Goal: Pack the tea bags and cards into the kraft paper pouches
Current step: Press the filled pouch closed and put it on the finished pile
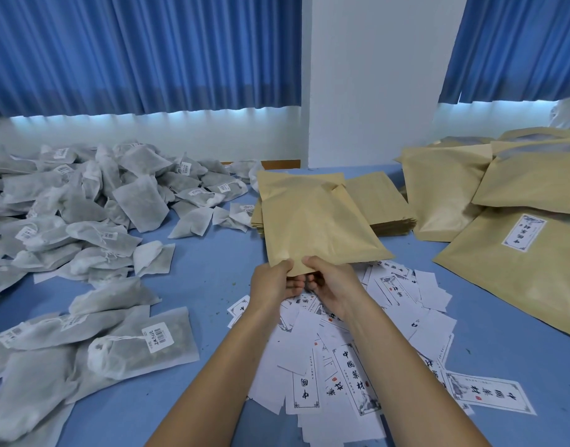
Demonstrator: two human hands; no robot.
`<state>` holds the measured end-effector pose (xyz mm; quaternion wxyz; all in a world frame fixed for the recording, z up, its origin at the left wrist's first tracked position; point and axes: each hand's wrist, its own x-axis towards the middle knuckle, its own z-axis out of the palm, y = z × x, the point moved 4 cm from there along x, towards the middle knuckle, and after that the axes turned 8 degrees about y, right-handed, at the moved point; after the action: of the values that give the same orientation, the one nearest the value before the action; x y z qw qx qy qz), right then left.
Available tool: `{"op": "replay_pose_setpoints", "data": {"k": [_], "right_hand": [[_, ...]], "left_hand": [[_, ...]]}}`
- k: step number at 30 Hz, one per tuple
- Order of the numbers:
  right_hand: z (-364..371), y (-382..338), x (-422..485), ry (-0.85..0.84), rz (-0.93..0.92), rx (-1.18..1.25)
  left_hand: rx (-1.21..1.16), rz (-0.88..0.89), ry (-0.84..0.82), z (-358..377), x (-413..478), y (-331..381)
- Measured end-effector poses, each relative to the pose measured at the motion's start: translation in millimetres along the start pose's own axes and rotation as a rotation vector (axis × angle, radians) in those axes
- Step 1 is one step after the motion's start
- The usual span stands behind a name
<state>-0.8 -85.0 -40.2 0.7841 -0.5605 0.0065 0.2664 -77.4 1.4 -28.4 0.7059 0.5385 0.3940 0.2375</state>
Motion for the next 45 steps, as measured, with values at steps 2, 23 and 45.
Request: {"op": "replay_pose_setpoints", "data": {"k": [2,23,45], "right_hand": [[1,0,-2,-0.017,-0.036,-0.025],[-42,-34,18,0.239,-0.168,-0.064],[-137,-114,-49,0.466,-0.415,0.071]], "left_hand": [[0.065,0.019,-0.018,2,-4,1],[0.019,0.008,0.001,-2,-5,10],[-0.187,0.149,-0.275,90,-26,45]]}}
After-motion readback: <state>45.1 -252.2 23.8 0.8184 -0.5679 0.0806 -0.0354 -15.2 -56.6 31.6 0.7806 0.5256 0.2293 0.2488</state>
